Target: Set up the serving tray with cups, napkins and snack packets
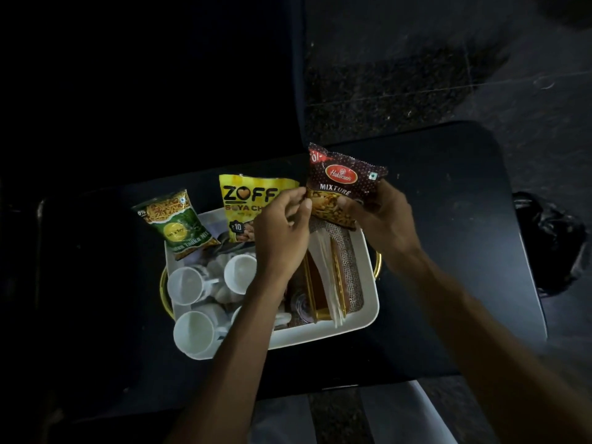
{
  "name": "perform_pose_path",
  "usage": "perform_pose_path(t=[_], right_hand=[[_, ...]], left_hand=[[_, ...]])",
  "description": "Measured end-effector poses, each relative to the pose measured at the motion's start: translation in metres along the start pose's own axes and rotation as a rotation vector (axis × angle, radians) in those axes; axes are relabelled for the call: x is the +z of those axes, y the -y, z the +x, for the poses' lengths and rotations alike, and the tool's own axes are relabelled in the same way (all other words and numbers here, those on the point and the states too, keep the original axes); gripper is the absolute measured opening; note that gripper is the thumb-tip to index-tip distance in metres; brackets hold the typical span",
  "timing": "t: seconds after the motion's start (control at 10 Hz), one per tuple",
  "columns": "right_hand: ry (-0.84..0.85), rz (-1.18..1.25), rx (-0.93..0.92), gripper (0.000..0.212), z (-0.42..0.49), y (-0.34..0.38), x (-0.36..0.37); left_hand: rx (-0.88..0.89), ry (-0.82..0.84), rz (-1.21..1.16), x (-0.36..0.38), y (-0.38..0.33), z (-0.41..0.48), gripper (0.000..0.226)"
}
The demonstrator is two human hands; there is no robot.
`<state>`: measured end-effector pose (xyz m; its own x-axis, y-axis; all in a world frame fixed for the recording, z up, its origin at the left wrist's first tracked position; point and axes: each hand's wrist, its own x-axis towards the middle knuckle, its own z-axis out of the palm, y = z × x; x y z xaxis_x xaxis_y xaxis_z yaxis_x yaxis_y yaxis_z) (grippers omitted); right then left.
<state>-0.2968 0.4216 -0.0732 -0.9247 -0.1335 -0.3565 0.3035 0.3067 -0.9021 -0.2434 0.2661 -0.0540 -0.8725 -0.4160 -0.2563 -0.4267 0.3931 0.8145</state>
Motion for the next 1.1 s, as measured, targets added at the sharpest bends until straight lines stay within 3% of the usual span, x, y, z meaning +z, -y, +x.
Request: perform_pose_path(t=[0.6, 0.9, 1.0, 1.1], right_hand=[[-0.124, -0.327, -0.021, 0.036, 0.009, -0.013, 0.023], [-0.147, -0.302, -0.013, 0.055, 0.013, -0.010, 0.026], [-0.177, -0.316, -0.051, 0.051, 0.011, -0.009, 0.021], [-0.255, -0.463, -0.189, 0.044, -0.001, -0.002, 0.017]], left_hand=[[-0.077, 0.103, 0.073, 0.004, 0.018, 0.003, 0.039], [-0.055, 0.094, 0.086, 0.004, 0.017, 0.001, 0.038], [0.024, 0.034, 0.145, 0.000, 0.014, -0.005, 0.037], [0.212, -0.054, 0.338, -0.008, 0.013, -0.013, 0.037]])
